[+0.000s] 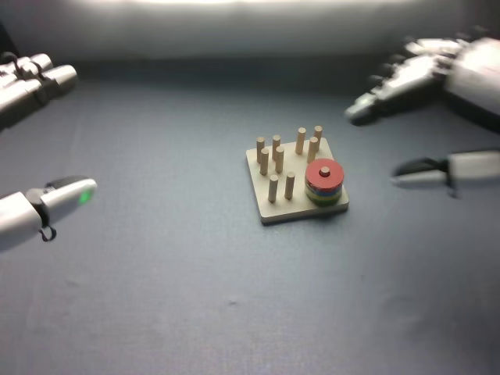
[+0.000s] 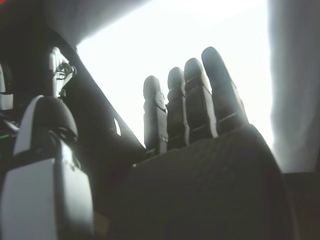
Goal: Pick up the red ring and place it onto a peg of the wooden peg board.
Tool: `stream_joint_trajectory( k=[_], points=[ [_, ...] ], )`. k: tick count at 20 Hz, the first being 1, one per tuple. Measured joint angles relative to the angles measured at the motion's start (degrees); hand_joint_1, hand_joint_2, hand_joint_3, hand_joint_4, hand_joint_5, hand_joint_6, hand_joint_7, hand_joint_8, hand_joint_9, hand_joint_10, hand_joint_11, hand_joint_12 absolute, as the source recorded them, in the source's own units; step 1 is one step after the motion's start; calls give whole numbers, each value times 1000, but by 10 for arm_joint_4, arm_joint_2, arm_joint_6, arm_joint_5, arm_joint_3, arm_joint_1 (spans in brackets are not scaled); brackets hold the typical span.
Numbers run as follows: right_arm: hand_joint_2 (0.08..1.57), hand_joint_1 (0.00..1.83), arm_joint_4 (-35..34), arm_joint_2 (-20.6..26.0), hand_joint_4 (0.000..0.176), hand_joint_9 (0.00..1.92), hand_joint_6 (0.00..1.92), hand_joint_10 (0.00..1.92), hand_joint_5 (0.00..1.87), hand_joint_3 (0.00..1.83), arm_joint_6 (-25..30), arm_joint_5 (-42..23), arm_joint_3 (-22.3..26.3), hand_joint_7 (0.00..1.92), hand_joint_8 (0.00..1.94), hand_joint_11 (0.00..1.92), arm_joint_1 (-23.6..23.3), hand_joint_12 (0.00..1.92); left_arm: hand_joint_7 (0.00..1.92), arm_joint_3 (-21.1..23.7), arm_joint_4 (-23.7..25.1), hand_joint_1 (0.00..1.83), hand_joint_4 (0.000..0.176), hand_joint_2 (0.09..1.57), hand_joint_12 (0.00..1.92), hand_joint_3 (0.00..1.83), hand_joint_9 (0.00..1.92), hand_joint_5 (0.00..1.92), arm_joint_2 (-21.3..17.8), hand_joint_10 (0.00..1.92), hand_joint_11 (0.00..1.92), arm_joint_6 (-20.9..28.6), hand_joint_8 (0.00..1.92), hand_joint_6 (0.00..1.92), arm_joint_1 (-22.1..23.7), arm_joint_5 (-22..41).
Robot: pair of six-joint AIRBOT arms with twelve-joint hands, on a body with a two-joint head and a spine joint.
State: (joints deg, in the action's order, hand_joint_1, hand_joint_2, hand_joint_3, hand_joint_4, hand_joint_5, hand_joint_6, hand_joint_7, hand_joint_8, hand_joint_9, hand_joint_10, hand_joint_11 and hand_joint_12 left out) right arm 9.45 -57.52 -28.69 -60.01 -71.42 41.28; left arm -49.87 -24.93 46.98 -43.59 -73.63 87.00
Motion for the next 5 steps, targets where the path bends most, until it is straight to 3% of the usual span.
stream_joint_trajectory(
  k=[1,3,4,5],
  points=[
    [1093,1011,-43,15,0,781,0,234,723,1,-2,-54,16,813,0,525,37,948,126,0,5,706,75,1084,244,0,85,141,0,1,0,5,0,0,0,10],
    [1166,913,-105,29,0,823,0,188,683,0,-6,-152,38,807,0,500,94,952,115,0,19,676,82,1085,284,0,76,107,0,0,0,18,0,0,0,30],
    [1193,845,-136,31,0,861,0,152,667,0,-7,-216,50,816,1,496,127,1002,96,0,30,615,70,1111,322,7,76,62,-1,0,0,32,0,0,0,40],
    [1197,757,-156,31,0,870,0,79,578,0,-11,-261,61,785,0,590,150,856,194,0,38,592,25,1103,534,2,177,131,-1,8,0,35,7,4,10,41]
  ],
)
